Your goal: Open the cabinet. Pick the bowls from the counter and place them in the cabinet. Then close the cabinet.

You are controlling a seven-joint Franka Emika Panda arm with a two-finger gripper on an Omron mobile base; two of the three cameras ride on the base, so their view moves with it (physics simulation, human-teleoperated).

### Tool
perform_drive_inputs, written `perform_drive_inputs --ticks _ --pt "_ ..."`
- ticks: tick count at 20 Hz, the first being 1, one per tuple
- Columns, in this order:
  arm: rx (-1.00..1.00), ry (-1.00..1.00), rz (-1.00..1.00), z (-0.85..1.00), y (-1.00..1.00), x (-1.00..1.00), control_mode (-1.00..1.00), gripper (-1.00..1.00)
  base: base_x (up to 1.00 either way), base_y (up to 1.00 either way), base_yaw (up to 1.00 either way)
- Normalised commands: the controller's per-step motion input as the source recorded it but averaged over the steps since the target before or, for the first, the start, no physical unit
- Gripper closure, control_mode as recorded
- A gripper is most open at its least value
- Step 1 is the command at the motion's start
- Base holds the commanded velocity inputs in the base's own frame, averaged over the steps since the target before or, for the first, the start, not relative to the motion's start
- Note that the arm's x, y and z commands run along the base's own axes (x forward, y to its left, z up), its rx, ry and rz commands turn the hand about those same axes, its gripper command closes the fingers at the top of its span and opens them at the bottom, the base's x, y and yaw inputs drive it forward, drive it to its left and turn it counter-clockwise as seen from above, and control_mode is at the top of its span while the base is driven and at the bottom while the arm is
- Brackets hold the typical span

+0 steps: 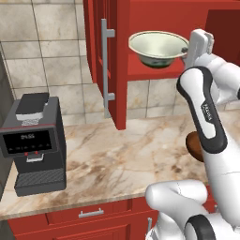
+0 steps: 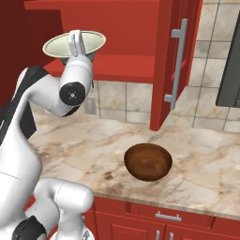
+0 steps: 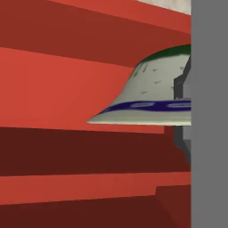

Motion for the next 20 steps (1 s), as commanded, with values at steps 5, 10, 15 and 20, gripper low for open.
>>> perform_drive_inputs --ticks 5,10,15,20 --pt "-0.01 0.02 0.0 -0.13 0.0 0.71 -1.0 1.0 0.0 0.0 0.0" --pt "-0.07 0.06 0.0 -0.3 0.0 0.62 -1.0 1.0 0.0 0.0 0.0" --pt "-0.07 0.06 0.0 -0.16 0.0 0.57 -1.0 1.0 0.0 0.0 0.0" --pt "-0.02 0.08 0.0 -0.01 0.0 0.61 -1.0 1.0 0.0 0.0 0.0"
